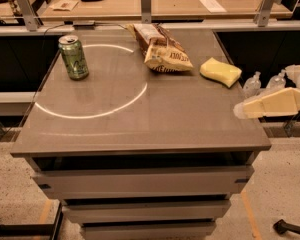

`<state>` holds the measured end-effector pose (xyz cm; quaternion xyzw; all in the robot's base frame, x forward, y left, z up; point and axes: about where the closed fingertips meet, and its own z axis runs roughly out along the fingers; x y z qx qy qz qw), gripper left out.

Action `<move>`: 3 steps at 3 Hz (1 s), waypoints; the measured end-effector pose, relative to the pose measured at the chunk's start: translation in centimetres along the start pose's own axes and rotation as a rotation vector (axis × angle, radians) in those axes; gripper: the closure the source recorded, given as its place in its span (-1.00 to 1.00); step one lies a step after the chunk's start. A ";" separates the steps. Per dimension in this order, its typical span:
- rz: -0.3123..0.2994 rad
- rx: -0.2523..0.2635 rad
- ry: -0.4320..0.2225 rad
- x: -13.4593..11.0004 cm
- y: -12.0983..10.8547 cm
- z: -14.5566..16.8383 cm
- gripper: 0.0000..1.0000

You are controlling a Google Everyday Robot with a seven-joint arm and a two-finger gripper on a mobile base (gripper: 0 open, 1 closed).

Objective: Move brown chip bag near green can

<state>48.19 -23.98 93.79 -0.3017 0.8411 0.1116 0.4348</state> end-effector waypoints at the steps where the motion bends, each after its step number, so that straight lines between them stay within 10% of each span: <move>1: 0.019 0.006 -0.013 -0.2 0.1 0.1 -1.00; 3: 0.118 0.018 -0.076 -0.6 0.9 3.5 -1.00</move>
Offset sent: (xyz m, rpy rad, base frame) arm 0.0269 0.0179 -0.0321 0.2252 0.0747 -0.1301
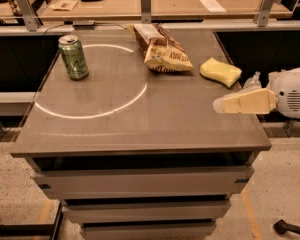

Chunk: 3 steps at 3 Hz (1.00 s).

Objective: Move brown chip bag near green can

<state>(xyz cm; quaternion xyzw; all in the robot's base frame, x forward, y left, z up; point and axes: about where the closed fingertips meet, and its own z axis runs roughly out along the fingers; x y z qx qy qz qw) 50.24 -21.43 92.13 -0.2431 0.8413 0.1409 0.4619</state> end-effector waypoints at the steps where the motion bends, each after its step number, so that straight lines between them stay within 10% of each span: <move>1: -0.046 0.030 -0.044 -0.8 0.7 2.0 -1.00; 3: -0.051 0.081 -0.143 -3.1 1.5 8.6 -1.00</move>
Offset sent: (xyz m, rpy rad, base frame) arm 0.0686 0.0601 -0.0241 0.0045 -0.1991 -0.0507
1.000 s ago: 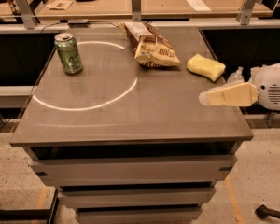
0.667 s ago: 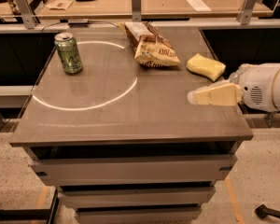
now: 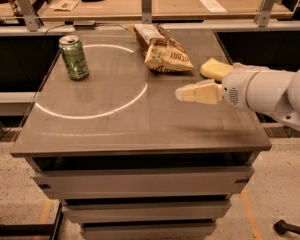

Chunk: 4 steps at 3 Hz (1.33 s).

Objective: Move brown chip bag near green can

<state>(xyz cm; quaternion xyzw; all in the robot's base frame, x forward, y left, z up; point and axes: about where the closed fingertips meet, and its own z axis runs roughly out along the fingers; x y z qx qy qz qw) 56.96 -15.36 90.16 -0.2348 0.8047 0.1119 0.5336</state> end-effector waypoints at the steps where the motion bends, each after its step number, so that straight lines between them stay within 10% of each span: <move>1: -0.045 0.066 -0.005 -0.4 -0.5 6.5 -1.00; 4: -0.095 -0.006 -0.088 -3.4 0.5 11.8 -1.00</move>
Offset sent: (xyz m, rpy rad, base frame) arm 0.0981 0.0351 -0.0358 -0.0939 -0.0418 -0.0740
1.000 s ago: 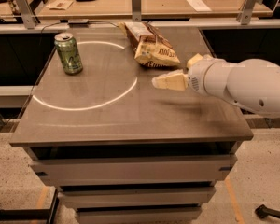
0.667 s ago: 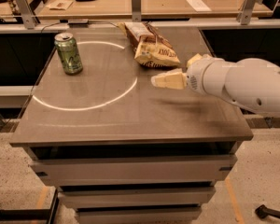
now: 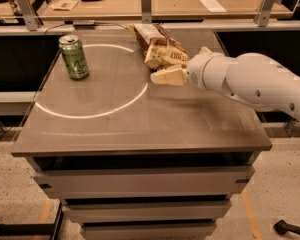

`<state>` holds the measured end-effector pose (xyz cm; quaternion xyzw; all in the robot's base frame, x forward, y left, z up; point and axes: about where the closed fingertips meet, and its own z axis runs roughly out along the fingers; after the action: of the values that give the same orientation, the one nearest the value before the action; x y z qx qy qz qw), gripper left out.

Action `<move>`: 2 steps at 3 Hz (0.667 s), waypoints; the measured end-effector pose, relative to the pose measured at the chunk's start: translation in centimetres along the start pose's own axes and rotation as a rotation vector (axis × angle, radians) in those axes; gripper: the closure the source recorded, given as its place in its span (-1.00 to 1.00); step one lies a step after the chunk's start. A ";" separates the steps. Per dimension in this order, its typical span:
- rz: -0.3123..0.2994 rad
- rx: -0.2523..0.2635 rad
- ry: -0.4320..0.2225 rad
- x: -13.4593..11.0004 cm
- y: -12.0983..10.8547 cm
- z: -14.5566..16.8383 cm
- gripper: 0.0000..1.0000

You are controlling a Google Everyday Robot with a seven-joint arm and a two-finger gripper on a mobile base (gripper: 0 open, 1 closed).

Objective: Move brown chip bag near green can

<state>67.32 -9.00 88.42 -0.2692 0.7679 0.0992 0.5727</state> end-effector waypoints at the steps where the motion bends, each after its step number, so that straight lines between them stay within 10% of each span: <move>1: -0.053 -0.047 -0.005 -0.3 0.6 2.9 -1.00; 2: -0.068 -0.062 0.014 0.3 0.3 5.8 -1.00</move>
Offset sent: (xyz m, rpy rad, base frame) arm 0.0776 0.0329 -0.0423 -0.0753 0.0199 0.0861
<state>71.89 -6.18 86.18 -0.3135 0.7588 0.1016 0.5618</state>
